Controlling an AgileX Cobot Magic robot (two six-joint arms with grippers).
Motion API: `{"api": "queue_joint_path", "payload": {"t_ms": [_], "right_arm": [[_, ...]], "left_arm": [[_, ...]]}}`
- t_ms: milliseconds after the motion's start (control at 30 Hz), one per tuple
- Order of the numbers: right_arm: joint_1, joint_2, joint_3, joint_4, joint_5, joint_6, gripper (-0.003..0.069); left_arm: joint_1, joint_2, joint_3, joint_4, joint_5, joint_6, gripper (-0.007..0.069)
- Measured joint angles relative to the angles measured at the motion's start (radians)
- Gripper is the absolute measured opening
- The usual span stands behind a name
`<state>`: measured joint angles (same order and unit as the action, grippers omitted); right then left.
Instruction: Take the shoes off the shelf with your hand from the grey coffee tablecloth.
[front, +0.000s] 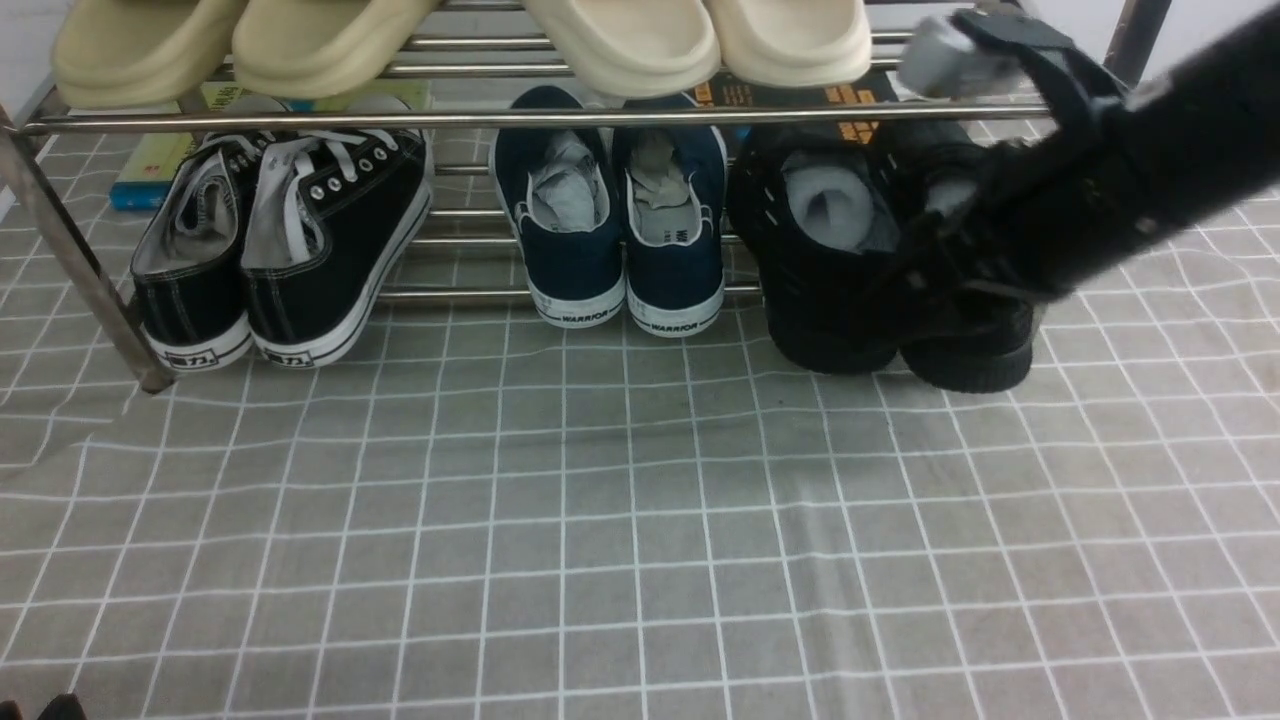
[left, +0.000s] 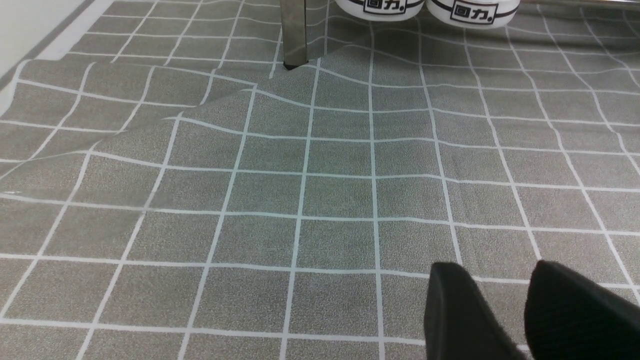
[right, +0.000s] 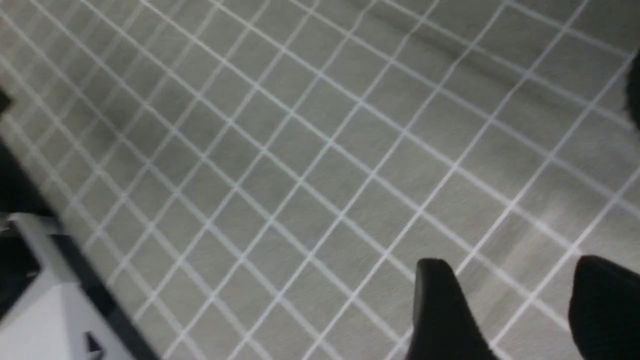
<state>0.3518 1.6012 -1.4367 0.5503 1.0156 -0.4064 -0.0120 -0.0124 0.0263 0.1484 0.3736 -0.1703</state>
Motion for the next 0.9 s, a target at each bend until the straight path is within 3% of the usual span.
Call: {"api": "queue_joint_path", "payload": {"t_ms": [67, 133, 200, 567, 667, 800, 833, 900], "right_arm": [[0.049, 0.117, -0.146, -0.171, 0.001, 0.095, 0.0417], [0.069, 0.165, -0.193, -0.233, 0.001, 0.12, 0.0429], [0.1, 0.262, -0.306, -0.375, -0.002, 0.156, 0.0456], [0.112, 0.464, -0.459, -0.532, -0.06, 0.167, 0.0461], [0.112, 0.484, -0.461, -0.541, -0.065, 0.166, 0.0363], [0.112, 0.485, -0.471, -0.54, -0.069, 0.166, 0.008], [0.112, 0.485, -0.475, -0.54, -0.064, 0.166, 0.0036], [0.112, 0.485, -0.488, -0.54, -0.045, 0.166, 0.0018]], "left_arm": [[0.0, 0.0, 0.0, 0.0, 0.0, 0.0, 0.0239], [0.0, 0.0, 0.0, 0.0, 0.0, 0.0, 0.0239], [0.0, 0.0, 0.0, 0.0, 0.0, 0.0, 0.0239], [0.0, 0.0, 0.0, 0.0, 0.0, 0.0, 0.0239], [0.0, 0.0, 0.0, 0.0, 0.0, 0.0, 0.0239], [0.0, 0.0, 0.0, 0.0, 0.0, 0.0, 0.0239], [0.0, 0.0, 0.0, 0.0, 0.0, 0.0, 0.0239], [0.0, 0.0, 0.0, 0.0, 0.0, 0.0, 0.0239]]}}
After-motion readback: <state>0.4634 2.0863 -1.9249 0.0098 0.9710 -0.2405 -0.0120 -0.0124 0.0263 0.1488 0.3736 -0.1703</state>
